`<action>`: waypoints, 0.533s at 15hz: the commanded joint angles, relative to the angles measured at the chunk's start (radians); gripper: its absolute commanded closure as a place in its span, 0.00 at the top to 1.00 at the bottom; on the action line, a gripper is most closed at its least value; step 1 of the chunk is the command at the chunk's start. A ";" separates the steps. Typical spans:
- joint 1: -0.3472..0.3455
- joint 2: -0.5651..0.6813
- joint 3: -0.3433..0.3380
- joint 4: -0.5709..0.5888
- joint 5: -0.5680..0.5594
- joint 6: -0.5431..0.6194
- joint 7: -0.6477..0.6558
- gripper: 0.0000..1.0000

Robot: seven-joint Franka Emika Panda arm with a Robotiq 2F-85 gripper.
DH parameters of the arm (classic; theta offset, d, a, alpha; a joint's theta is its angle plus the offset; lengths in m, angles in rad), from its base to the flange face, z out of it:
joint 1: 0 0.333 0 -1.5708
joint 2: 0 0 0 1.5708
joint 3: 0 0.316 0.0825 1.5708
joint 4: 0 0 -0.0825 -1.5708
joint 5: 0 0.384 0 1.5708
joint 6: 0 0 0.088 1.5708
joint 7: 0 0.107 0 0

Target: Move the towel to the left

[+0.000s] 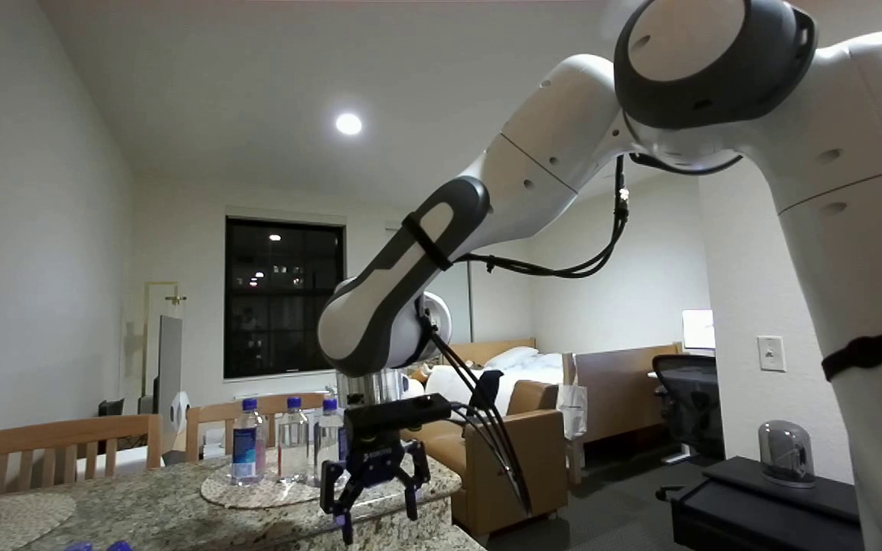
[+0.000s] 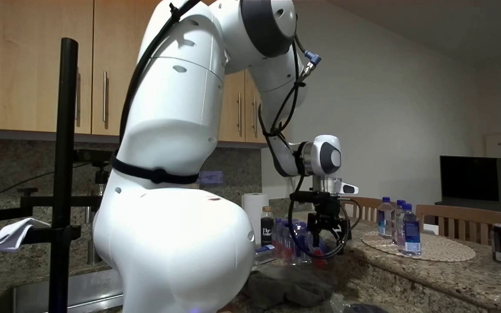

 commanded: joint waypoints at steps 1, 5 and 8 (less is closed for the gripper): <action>-0.023 -0.038 -0.003 -0.023 0.028 -0.031 -0.058 1.00; -0.033 -0.043 -0.010 -0.024 0.028 -0.041 -0.072 1.00; -0.038 -0.046 -0.016 -0.025 0.027 -0.043 -0.083 1.00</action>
